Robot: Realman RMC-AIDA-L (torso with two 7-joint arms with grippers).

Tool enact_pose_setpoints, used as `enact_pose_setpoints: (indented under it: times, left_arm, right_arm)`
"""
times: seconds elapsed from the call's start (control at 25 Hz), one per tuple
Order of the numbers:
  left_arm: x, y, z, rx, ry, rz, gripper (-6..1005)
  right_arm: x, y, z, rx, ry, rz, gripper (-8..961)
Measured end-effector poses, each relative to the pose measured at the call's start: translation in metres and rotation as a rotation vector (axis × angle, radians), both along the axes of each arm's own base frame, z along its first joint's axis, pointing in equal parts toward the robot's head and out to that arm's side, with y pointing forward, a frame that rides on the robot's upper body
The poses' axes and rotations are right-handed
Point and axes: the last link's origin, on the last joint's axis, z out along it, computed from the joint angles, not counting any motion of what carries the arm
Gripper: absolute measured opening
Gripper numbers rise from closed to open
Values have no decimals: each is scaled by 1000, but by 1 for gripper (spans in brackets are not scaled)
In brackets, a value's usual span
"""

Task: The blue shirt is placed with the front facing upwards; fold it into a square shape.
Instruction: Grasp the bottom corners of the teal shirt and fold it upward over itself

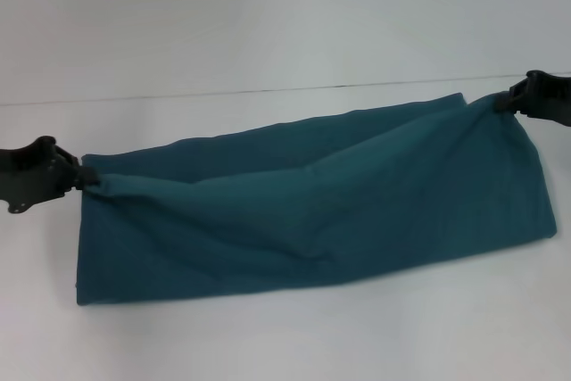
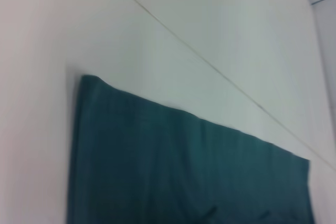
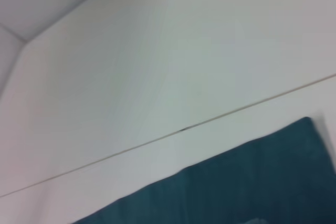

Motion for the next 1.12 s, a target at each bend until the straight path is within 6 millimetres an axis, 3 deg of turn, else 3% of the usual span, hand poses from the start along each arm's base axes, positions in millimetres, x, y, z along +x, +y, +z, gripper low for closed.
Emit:
enact_pose_setpoints:
  times: [0.28, 0.72, 1.12]
  left_arm:
    - [-2, 14, -6, 56, 49, 28, 18]
    - [5, 27, -1, 103, 77, 23, 17]
    - [6, 32, -2, 117, 66, 62, 17]
  right_arm:
    - [-6, 18, -21, 10, -86, -41, 41]
    - [-19, 40, -14, -4, -184, -86, 41]
    - [-14, 44, -15, 10, -239, -115, 41]
